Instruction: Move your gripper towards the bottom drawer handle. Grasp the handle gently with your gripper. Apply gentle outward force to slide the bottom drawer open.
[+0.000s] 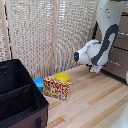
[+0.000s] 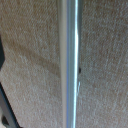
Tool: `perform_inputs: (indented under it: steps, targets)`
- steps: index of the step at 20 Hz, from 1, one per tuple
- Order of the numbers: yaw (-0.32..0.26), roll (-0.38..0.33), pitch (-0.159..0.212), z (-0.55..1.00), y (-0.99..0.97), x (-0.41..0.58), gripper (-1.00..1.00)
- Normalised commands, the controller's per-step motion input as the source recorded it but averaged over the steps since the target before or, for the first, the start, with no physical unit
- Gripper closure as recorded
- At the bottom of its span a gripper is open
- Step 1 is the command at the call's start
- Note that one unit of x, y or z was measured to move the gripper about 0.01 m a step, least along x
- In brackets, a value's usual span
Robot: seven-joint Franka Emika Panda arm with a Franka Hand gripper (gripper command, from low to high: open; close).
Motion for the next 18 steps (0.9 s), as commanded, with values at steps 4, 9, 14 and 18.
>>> perform_inputs:
  steps: [4,9,14,18]
  targets:
    - [0.0,0.011,0.0,-0.02,-0.52,0.149,1.0]
    - [0.0,0.029,0.0,0.0,-0.39,0.078,1.0]
    - [-0.014,0.024,0.0,0.0,-0.02,0.001,1.0]
    - [-0.073,0.03,0.0,0.05,0.07,-0.03,1.0]
